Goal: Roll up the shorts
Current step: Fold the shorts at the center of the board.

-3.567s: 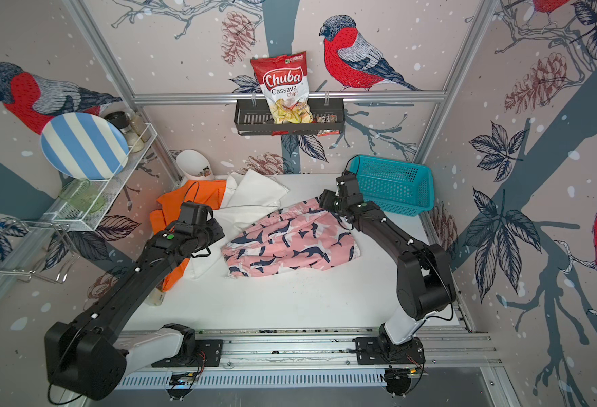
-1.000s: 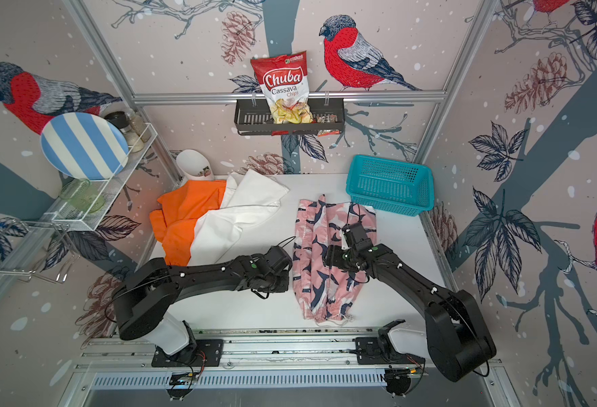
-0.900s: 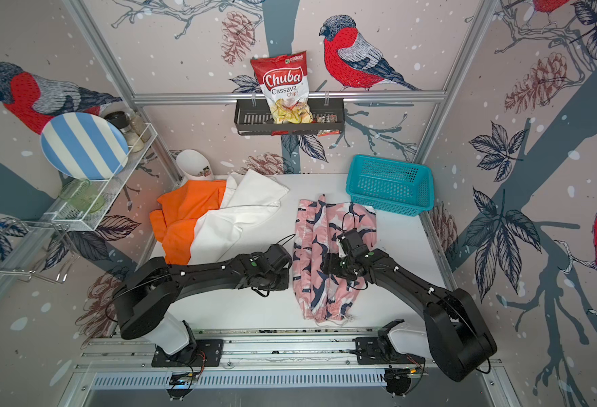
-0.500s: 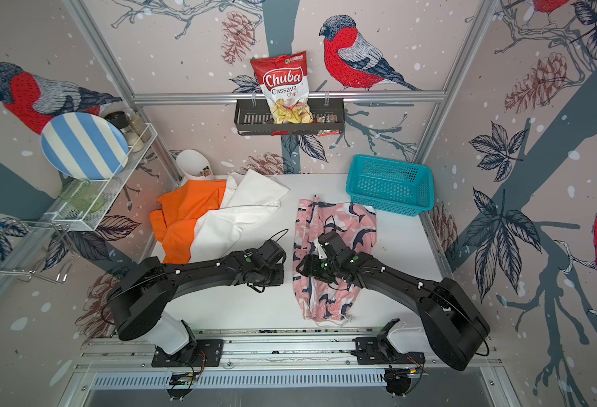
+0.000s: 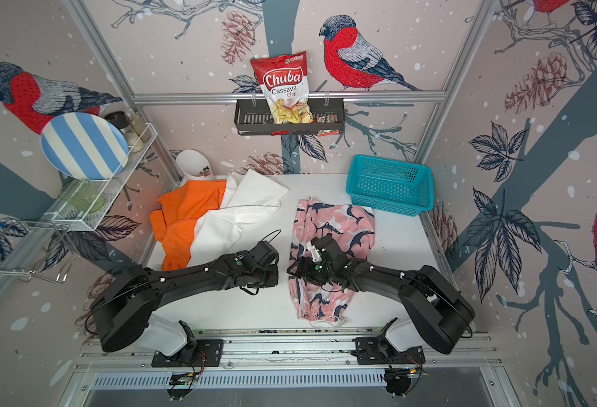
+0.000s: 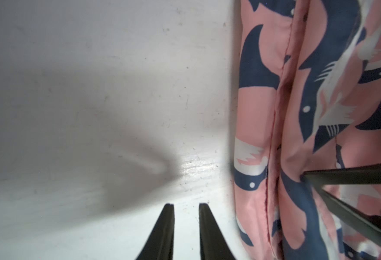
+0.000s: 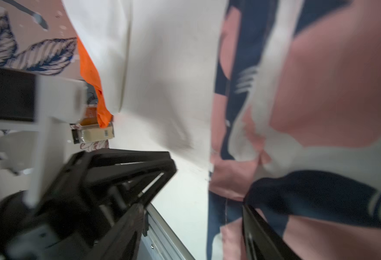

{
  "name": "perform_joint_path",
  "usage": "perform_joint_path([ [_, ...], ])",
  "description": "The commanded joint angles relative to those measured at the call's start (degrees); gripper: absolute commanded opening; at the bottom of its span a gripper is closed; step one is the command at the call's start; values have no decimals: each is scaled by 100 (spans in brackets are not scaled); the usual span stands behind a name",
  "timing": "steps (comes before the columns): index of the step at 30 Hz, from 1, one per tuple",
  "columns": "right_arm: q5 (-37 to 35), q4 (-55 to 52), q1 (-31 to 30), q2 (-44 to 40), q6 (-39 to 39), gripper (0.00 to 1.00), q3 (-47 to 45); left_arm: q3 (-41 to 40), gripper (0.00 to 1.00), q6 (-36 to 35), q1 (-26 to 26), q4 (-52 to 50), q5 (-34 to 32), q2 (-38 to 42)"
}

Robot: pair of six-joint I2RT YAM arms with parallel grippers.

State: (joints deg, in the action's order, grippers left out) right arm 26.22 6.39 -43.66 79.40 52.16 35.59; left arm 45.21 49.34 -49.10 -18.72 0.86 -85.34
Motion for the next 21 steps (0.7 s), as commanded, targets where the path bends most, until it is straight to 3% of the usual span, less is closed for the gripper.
perform_joint_path([
  [1, -603, -1244, -2, -612, -327, 74, 266, -16, 24, 5, 37, -77, -110, 94],
  [7, -784, -2292, -388, -1430, -138, 69, -3, 61, 21, -86, 86, -45, -32, 20],
  [14, -478, -1412, -1159, -1555, 636, 34, -712, 9, 2, -163, 70, 455, 574, -279],
  [17, -417, -821, -1231, -1132, 736, 18, -756, 3, 0, -144, 19, 548, 708, -440],
  [21, -366, -88, -1266, -357, 742, 7, -840, -11, 0, -105, -90, 643, 791, -678],
])
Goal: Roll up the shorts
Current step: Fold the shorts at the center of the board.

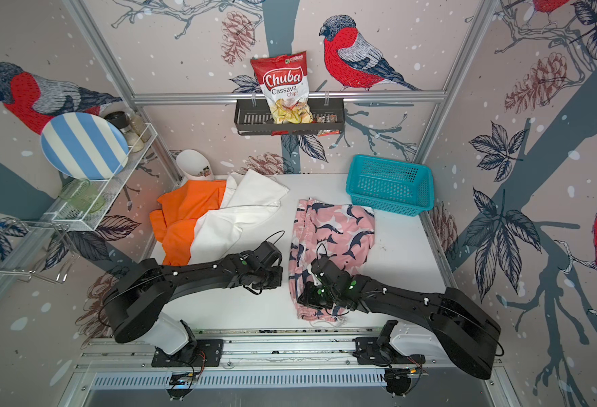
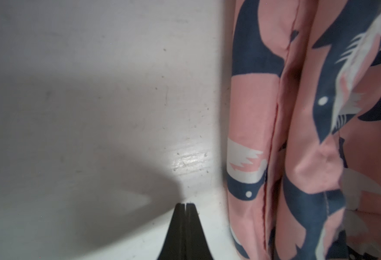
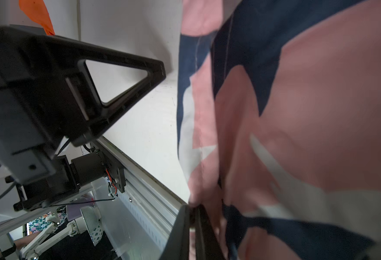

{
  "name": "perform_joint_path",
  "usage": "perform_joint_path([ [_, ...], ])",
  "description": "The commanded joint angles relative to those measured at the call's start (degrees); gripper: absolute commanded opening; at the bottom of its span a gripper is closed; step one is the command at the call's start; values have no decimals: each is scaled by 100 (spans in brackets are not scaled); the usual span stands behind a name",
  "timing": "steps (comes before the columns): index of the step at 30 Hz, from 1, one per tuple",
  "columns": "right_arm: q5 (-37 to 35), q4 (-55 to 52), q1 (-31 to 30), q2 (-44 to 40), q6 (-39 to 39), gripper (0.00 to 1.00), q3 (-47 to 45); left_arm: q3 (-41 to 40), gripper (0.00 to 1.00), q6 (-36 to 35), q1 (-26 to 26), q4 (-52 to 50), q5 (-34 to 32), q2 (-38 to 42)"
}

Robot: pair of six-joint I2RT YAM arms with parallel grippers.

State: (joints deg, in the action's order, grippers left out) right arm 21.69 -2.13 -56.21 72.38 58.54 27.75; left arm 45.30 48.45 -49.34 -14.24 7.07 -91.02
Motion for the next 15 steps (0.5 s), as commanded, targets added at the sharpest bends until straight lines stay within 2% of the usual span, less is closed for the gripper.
perform_joint_path([
  [1, 47, 872, -13, 510, 89, 5, -111, -27, 0, 11, -80, 209, 171, -142],
  [5, 116, 1544, 23, 1089, 179, 0, -563, -109, 0, 75, -93, 219, 49, -101],
  [8, 148, 1267, 30, 1026, 79, 0, -396, 7, 0, 43, -84, -55, -183, 54],
  [11, -104, 313, 206, 423, -318, 9, 210, 215, 0, -55, -80, -276, -256, 216],
  [15, -357, -839, 1277, -31, -1052, 22, 945, 496, 0, -134, -147, -672, -408, 525],
])
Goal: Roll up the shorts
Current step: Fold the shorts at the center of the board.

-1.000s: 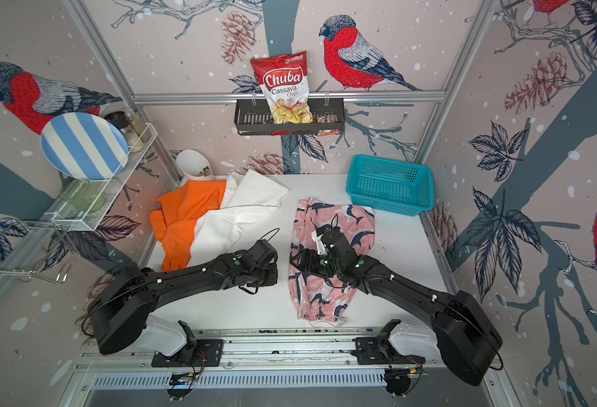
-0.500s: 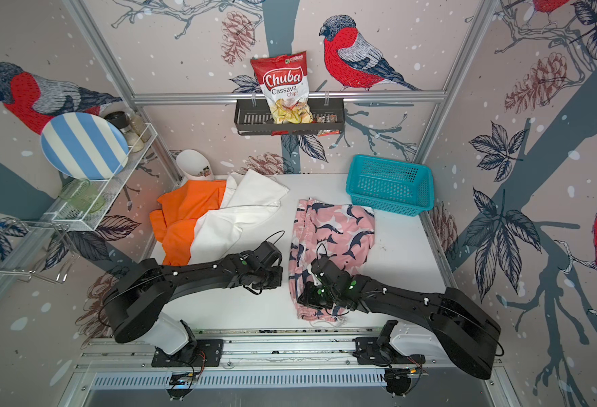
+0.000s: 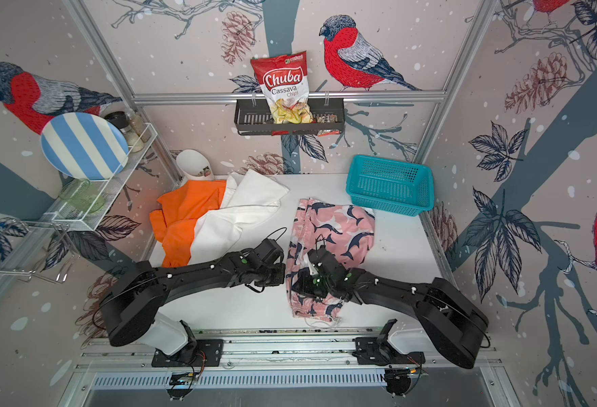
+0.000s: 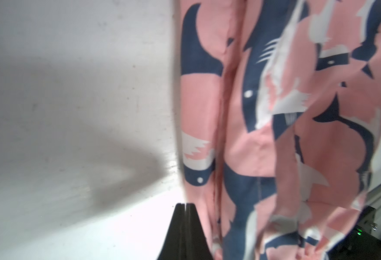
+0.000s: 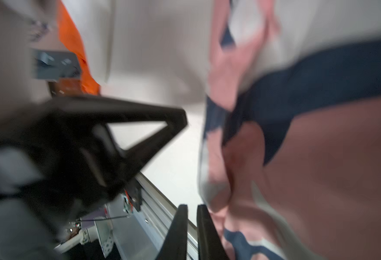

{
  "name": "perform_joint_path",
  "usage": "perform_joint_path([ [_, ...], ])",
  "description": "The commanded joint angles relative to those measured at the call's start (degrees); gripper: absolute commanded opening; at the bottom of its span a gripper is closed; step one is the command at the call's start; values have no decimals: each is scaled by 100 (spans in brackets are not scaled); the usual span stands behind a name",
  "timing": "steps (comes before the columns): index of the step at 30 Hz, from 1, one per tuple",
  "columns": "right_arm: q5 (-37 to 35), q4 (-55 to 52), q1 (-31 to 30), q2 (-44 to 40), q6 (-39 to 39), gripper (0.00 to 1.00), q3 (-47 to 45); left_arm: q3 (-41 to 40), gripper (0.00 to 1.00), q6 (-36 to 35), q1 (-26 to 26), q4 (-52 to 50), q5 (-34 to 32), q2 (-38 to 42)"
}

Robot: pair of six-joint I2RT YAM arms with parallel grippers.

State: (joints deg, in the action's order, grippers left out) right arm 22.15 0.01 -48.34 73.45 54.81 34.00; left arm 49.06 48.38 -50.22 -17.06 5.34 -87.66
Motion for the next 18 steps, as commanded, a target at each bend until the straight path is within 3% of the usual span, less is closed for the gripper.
perform_joint_path([
  [1, -470, -1181, 802, -293, -840, 26, 456, 114, 0, -84, -87, -418, -232, 285],
  [3, -493, -1139, 1450, -195, -1151, 33, 736, 64, 0, 34, -159, -431, -167, 463],
  [7, -699, -1295, 2380, 1292, -1910, 46, 2191, -154, 0, 379, -455, -296, 65, 723],
  [13, -1841, -1907, 2404, 3563, -2444, 63, 4695, -402, 17, 704, -901, -192, 239, 802],
  [18, -2369, -2470, 2309, 5005, -2678, 68, 6304, -782, 25, 771, -930, -6, 386, 817],
])
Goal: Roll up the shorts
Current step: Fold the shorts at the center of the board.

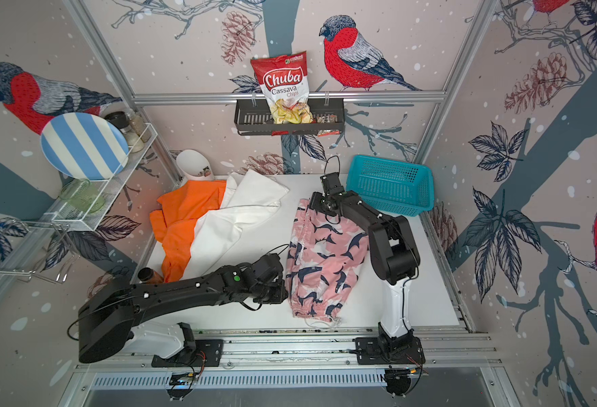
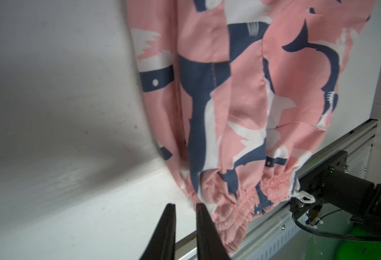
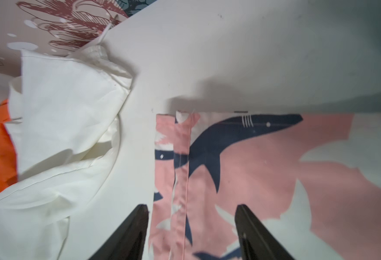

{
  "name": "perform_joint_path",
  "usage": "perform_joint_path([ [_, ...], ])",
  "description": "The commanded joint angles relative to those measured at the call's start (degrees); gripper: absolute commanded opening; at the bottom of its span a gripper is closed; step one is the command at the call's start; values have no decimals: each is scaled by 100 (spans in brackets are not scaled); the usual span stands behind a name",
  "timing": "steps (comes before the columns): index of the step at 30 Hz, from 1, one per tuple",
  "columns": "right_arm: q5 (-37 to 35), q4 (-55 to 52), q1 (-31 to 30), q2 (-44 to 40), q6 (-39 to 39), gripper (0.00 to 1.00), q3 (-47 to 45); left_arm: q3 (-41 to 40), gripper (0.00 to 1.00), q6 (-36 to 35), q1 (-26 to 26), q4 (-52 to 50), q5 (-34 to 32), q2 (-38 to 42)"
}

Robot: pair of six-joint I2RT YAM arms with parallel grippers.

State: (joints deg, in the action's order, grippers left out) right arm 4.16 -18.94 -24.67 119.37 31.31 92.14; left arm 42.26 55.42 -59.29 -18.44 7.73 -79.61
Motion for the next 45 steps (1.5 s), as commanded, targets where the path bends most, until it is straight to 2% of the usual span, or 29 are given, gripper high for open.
perform_joint_path([
  [1, -670, -638, -73, 629, -370, 68, 728, -138, 29, 52, -21, 187, 174, 0],
  [3, -848, -708, -91, 981, -421, 68, 1083, -195, 33, 14, -30, 304, 261, -40],
  [7, -884, -718, -99, 1450, -501, 67, 1509, -50, 33, -54, -64, 118, 214, 28],
  [13, -1018, -684, -182, 1510, -501, 53, 1559, 428, 35, -144, -82, -664, -150, 423],
  [14, -1039, -693, -201, 1468, -494, 53, 1558, 469, 36, -145, -99, -673, -115, 429],
  [16, -1110, -655, -238, 1376, -498, 61, 1523, 493, 38, -155, -167, -651, -63, 384],
  [19, -1002, -546, -301, 1290, -542, 63, 1518, 432, 42, -214, -250, -610, 5, 218],
  [22, -970, -568, -363, 1429, -609, 64, 1707, 186, 44, -192, -281, -329, 217, 89],
  [28, -1081, -733, -347, 1741, -589, 58, 1909, -135, 43, -192, -299, 125, 445, -322],
  [33, -1149, -748, -362, 1757, -588, 42, 1939, -285, 35, -189, -312, 227, 434, -492],
  [36, -1190, -803, -397, 1659, -623, 31, 2001, -160, 34, -221, -340, -82, 213, -335],
  [40, -1175, -845, -409, 1551, -644, 3, 2051, 130, 35, -226, -338, -631, -145, 115],
  [41, -1182, -880, -416, 1542, -644, 0, 2087, 195, 36, -195, -345, -692, -165, 214],
  [45, -1205, -885, -436, 1445, -666, 0, 2100, 474, 41, -170, -477, -809, -219, 369],
])
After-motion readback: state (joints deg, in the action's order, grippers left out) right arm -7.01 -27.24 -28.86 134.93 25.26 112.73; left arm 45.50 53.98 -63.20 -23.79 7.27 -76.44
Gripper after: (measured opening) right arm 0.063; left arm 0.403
